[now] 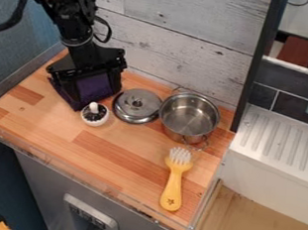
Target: Take the white object and put it bottom right corner of the desk
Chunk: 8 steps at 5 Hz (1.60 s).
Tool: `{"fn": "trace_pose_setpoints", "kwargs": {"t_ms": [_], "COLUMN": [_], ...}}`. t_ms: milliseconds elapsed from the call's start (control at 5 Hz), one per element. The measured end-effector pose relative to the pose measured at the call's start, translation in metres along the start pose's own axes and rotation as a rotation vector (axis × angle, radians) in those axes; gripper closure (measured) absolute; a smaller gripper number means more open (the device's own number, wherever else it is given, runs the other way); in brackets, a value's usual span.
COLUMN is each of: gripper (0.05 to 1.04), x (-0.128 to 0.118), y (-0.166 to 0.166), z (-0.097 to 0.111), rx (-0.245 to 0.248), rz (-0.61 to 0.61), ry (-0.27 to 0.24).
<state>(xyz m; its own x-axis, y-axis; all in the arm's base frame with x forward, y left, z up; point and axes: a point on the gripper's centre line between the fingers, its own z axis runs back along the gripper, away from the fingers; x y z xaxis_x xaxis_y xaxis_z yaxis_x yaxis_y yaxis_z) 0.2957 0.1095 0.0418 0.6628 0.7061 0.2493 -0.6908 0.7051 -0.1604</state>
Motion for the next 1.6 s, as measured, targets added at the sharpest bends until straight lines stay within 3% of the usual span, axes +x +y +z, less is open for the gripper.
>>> {"fn": "trace_pose_setpoints", "kwargs": {"t_ms": [600, 1000, 1200, 1400, 1600], "gripper": [0.083, 0.083, 0.083, 0.139, 0.433], "x": [0.002, 0.006, 0.010, 0.013, 0.015], "y": [0.008, 0.011, 0.010, 0.012, 0.011], "z": [-0.024, -0.060, -0.069, -0.077, -0.076], "rx": [0.015, 0.072, 0.077, 0.099, 0.111], "rz": [0.037, 0.030, 0.026, 0.030, 0.023], "ry": [0.054, 0.082, 0.087, 0.091, 0.085]}}
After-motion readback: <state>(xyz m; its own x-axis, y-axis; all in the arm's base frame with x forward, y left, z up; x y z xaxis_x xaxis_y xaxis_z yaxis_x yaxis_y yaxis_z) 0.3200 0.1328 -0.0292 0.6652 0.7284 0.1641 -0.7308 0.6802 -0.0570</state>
